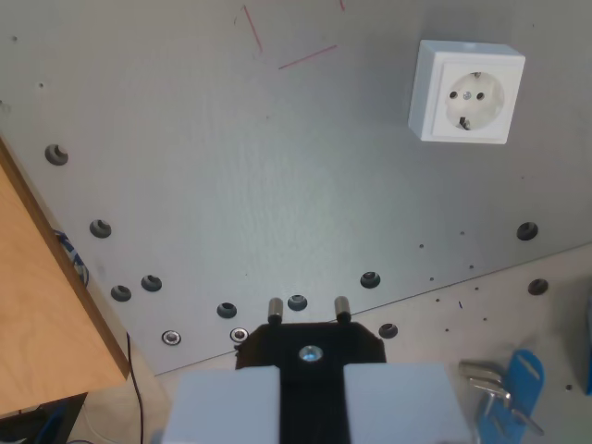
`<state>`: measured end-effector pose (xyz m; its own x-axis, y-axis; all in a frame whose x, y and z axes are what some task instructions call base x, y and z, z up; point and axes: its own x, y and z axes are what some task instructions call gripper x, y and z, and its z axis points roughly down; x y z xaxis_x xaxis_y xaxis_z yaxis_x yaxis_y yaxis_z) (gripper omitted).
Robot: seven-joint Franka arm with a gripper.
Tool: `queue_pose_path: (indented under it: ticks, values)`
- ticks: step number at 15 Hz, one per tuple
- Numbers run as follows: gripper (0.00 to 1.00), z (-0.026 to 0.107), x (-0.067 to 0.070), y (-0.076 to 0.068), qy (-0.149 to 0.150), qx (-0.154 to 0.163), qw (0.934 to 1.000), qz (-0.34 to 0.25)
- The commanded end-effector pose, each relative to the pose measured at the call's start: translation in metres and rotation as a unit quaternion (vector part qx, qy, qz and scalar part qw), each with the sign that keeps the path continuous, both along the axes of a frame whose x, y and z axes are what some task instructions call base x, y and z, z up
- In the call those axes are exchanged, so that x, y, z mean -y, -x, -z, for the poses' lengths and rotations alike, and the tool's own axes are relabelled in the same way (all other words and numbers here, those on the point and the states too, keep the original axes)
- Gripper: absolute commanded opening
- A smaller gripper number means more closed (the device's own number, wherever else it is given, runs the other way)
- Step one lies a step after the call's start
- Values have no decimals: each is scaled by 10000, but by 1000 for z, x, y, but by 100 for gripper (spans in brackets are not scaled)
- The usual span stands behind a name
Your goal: Move above the white socket
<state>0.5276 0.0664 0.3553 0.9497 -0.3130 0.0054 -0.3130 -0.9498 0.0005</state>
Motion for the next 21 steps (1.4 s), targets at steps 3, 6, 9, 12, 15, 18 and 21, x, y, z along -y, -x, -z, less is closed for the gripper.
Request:
queue_pose_path:
  ticks: [3, 6, 9, 12, 15, 18, 21]
  values:
    - [0, 0, 0, 0, -1, 2, 10000, 2]
    - [0, 1, 0, 0, 0, 1, 10000, 2]
    - [0, 2, 1, 1, -1, -1, 10000, 13]
    - [0, 6, 3, 1, -4, 24, 10000, 34]
    - [0, 11, 6, 2, -11, 95, 9999, 36]
    - [0, 19, 9, 4, -18, 181, 9998, 36]
    - [0, 29, 14, 6, -21, 282, 9996, 41]
